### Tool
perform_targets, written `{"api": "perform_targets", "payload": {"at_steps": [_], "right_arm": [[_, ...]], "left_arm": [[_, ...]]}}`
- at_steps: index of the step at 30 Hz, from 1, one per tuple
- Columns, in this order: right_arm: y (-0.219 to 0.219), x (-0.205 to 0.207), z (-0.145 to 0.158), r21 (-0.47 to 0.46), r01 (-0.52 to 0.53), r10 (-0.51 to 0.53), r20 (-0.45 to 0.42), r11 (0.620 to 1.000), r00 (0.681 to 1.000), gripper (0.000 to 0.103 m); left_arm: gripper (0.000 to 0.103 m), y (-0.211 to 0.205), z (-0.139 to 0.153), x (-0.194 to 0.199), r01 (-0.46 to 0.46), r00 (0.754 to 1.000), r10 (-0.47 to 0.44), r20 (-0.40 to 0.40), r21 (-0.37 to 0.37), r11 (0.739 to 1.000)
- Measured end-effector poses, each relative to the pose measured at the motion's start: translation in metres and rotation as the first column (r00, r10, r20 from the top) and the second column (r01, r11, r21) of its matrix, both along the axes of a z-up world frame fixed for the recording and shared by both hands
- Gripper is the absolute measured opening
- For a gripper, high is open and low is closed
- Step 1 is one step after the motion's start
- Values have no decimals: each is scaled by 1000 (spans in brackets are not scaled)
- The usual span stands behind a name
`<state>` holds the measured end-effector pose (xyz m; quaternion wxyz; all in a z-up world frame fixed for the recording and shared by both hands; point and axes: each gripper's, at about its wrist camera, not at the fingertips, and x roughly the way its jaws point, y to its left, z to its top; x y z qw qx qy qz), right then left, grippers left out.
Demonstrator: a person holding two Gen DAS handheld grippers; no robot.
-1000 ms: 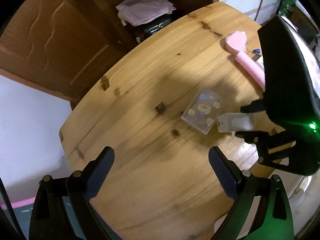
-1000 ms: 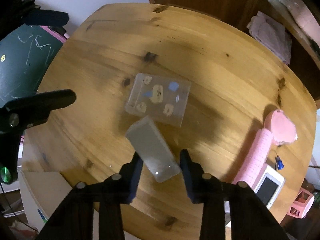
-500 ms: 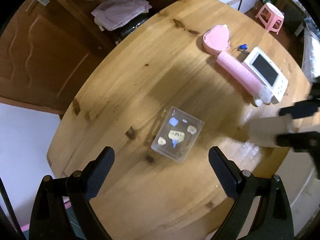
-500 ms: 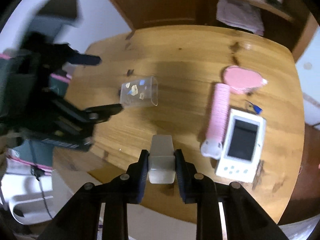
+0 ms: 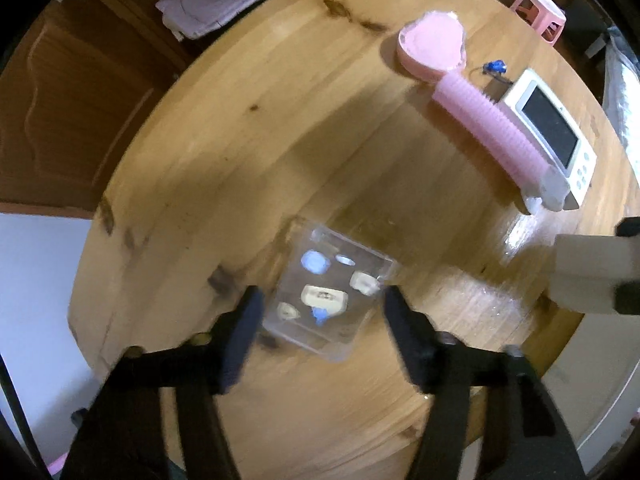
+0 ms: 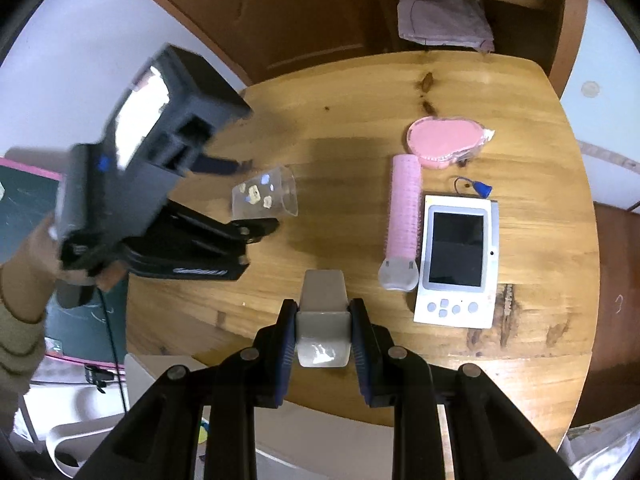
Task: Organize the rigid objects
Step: 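Grasp the white translucent block with the right gripper while the left closes near the clear box, then carry the white block into the tray and open the right gripper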
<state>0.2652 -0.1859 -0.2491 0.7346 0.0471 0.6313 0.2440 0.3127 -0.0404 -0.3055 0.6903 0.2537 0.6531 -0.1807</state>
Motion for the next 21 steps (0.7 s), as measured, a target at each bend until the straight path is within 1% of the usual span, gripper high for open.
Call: {"api": "perform_targets", "payload": {"at_steps": [3, 6, 9, 13, 16, 17, 18, 19, 21], "right_arm": [[-3, -4, 8, 17, 9, -9, 8, 1000, 1000, 26], [-4, -11, 16, 40, 22, -22, 18, 999, 1000, 26], [-11, -18, 27, 56, 31, -33, 30, 998, 999, 26], [-17, -29, 47, 86, 45, -49, 51, 995, 997, 26], [-25, -43, 67, 106, 57, -66, 81, 993, 995, 26], [-29, -48, 74, 109, 63, -73, 90, 992, 993, 26], [-34, -57, 83, 112, 71, -83, 106, 991, 991, 26], [-36, -64, 89, 114, 76, -89, 117, 991, 989, 26], [-42, -81, 100, 107, 84, -99, 144, 991, 985, 26]], "left_arm": [[61, 2, 3, 0, -13, 1000, 13, 14, -27, 1000], [59, 7, 9, 0, -51, 998, 52, 26, -58, 997], [58, 11, 23, -5, -77, 995, 82, 51, -92, 993], [57, 16, 58, -25, -92, 991, 106, 84, -159, 983], [54, 20, 100, -51, -93, 986, 123, 113, -237, 967], [47, 19, 114, -56, -91, 985, 126, 121, -262, 961], [0, 18, 124, -64, -89, 984, 128, 125, -279, 956], [2, 18, 135, -75, -98, 984, 136, 112, -297, 950], [2, 17, 155, -91, -103, 984, 148, 99, -365, 925]]}}
